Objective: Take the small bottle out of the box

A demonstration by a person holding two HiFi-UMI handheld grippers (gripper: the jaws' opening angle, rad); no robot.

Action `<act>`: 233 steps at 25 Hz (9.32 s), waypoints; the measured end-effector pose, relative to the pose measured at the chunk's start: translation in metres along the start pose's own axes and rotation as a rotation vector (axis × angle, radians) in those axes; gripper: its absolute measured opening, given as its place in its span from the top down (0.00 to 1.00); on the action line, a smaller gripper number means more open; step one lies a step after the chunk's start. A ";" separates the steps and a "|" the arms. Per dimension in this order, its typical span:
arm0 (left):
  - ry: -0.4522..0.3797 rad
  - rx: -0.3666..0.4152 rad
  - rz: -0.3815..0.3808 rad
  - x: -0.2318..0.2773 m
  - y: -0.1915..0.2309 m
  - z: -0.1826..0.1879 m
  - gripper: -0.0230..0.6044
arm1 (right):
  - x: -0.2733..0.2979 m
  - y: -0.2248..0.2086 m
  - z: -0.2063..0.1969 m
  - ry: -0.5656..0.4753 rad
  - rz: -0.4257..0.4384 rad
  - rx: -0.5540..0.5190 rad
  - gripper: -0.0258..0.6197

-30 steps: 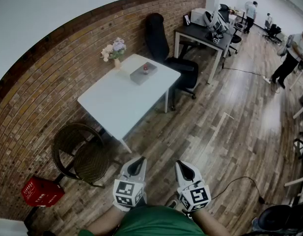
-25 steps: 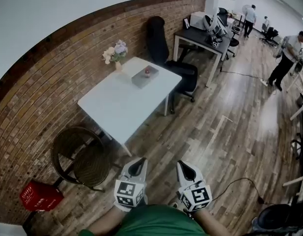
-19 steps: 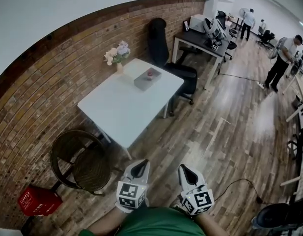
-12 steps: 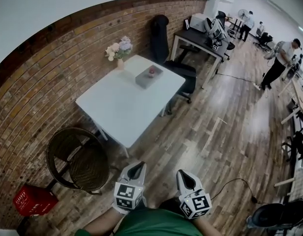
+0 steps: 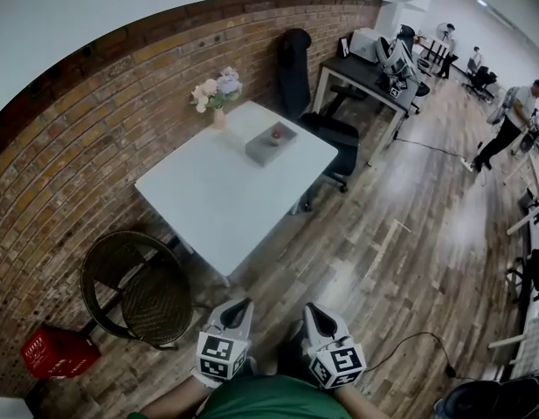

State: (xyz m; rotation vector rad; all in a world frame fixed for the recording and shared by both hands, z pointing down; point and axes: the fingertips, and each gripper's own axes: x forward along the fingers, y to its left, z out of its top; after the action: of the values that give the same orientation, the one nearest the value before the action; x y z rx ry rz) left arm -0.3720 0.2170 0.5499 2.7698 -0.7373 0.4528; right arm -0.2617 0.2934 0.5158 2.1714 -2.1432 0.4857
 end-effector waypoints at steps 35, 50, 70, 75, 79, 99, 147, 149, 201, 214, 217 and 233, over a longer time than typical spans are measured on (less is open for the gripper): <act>-0.277 0.119 0.251 0.295 0.047 0.256 0.93 | 0.167 -0.303 0.194 -0.250 0.095 -0.095 0.96; -0.172 0.078 0.238 0.438 0.179 0.276 0.93 | 0.318 -0.355 0.223 -0.144 0.024 -0.080 0.96; 0.108 0.052 0.234 0.585 0.277 0.204 0.62 | 0.446 -0.380 0.227 -0.025 0.079 -0.079 0.96; 0.220 0.044 0.282 0.623 0.293 0.177 0.59 | 0.452 -0.410 0.233 -0.007 0.094 -0.084 0.96; 0.295 0.030 0.309 0.650 0.302 0.160 0.57 | 0.449 -0.441 0.231 0.007 0.068 -0.072 0.96; 0.466 0.014 0.375 0.698 0.330 0.112 0.58 | 0.430 -0.493 0.211 0.050 0.003 -0.020 0.96; -0.042 -0.191 0.412 0.570 0.227 0.273 0.60 | 0.448 -0.454 0.221 0.045 0.362 -0.011 0.96; -0.066 -0.193 0.418 0.561 0.217 0.280 0.60 | 0.448 -0.453 0.222 0.040 0.384 0.001 0.96; -0.505 -0.318 0.282 0.397 0.242 0.379 0.60 | 0.488 -0.336 0.313 -0.134 0.410 -0.118 0.96; -0.489 -0.328 0.278 0.395 0.234 0.372 0.60 | 0.492 -0.327 0.307 -0.123 0.440 -0.101 0.96; -0.483 -0.332 0.272 0.396 0.229 0.369 0.60 | 0.490 -0.327 0.302 -0.110 0.438 -0.094 0.96; -0.480 -0.360 0.275 0.390 0.223 0.359 0.60 | 0.478 -0.328 0.292 -0.095 0.432 -0.088 0.96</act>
State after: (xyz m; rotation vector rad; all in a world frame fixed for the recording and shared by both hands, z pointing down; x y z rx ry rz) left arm -0.0817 -0.2529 0.3899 2.4535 -1.1793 -0.2940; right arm 0.1088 -0.2304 0.4210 1.7158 -2.6385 0.3014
